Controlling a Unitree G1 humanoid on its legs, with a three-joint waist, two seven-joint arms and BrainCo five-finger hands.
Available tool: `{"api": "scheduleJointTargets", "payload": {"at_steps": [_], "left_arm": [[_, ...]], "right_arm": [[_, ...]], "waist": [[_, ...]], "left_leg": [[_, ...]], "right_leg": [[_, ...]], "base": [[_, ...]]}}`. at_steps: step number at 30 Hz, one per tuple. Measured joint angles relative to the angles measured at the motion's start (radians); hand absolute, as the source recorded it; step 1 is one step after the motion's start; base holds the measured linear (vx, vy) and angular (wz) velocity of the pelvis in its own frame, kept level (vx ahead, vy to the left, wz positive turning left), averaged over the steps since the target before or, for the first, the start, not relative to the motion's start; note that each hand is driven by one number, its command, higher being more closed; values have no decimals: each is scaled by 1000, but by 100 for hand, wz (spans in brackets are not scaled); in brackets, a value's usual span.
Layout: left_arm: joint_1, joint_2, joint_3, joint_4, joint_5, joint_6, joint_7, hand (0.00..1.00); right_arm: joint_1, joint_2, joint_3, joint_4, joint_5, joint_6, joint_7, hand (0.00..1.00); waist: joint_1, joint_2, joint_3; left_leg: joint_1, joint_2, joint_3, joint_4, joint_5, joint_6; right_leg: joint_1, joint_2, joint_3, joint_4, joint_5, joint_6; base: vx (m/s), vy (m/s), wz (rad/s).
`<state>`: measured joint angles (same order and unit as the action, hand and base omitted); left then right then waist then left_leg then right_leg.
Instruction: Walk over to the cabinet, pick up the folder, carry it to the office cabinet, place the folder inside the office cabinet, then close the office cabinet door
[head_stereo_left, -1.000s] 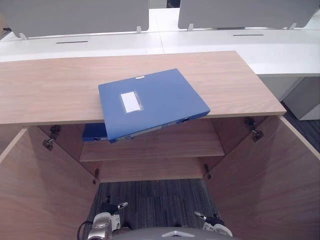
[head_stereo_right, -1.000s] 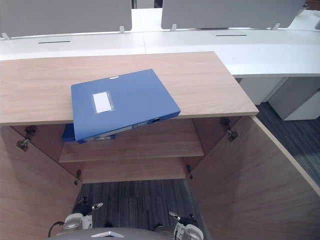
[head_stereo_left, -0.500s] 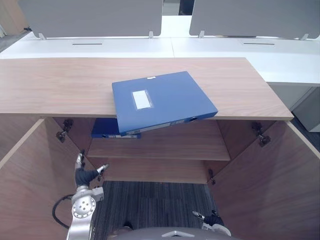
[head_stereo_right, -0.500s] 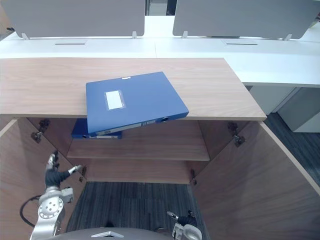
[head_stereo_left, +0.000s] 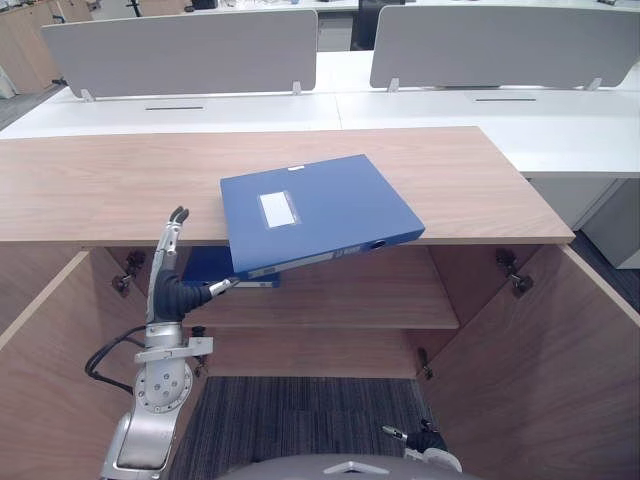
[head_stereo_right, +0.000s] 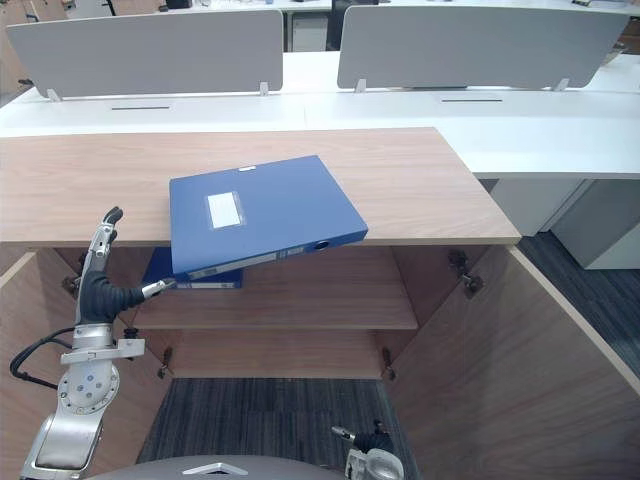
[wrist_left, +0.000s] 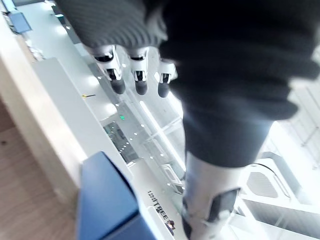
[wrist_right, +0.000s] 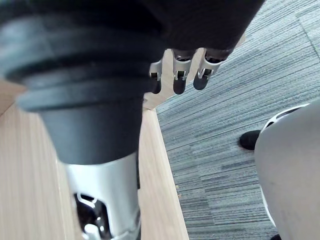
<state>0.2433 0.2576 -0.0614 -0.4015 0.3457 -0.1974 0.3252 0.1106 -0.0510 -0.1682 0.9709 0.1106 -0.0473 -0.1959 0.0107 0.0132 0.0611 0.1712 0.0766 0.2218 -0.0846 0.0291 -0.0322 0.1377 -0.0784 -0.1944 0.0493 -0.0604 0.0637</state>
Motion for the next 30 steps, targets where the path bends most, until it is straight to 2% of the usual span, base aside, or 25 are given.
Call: {"api": "scheduleJointTargets", "payload": {"at_steps": [5, 10, 15, 16, 22, 30], "left_arm": [[-14, 13, -33, -62, 14, -25, -5, 0], [-26, 24, -73, -62, 59, -25, -11, 0], [-71, 96, -144, -46, 209, -17, -10, 0], [-100, 104, -160, -18, 273, -7, -6, 0], [-148, 120, -222, 46, 417, 26, -4, 0], [-188, 122, -275, 114, 612, 66, 0, 0]], "right_arm": [[-10, -8, -1, 31, 0, -1, 4, 0], [-11, -25, -1, 41, -1, -1, 12, 0], [-18, -46, -1, 65, -1, 3, 12, 0], [-18, -53, 0, 68, -1, 4, 12, 0], [0, -64, 5, 69, -2, 7, 12, 0], [16, -65, 6, 80, -1, 12, 12, 0]], "waist": [[-12, 3, -8], [-20, 6, -17], [-23, 5, -19], [-24, 5, -19], [-43, 2, -18], [-65, -3, -18]], "left_leg": [[6, 1, 13, 0, -5, -4], [6, 1, 25, 5, -10, -12], [13, -1, 13, 5, -5, -4], [13, -3, -6, 5, -5, -4], [13, -9, -25, 0, -7, -1], [13, -18, -29, 0, -15, 5]], "right_leg": [[-2, 4, 37, 2, 3, 1], [-18, 10, 70, 6, 3, 1], [-15, 13, 69, 6, 5, -2], [-15, 12, 69, 0, 4, -5], [-9, 8, 66, -12, 3, -12], [5, 2, 70, -51, 25, 3]], "base": [[-32, 5, -14], [-7, 1, -9], [7, -2, 0], [0, 0, 0], [1, 1, 1], [8, 7, -2]]}}
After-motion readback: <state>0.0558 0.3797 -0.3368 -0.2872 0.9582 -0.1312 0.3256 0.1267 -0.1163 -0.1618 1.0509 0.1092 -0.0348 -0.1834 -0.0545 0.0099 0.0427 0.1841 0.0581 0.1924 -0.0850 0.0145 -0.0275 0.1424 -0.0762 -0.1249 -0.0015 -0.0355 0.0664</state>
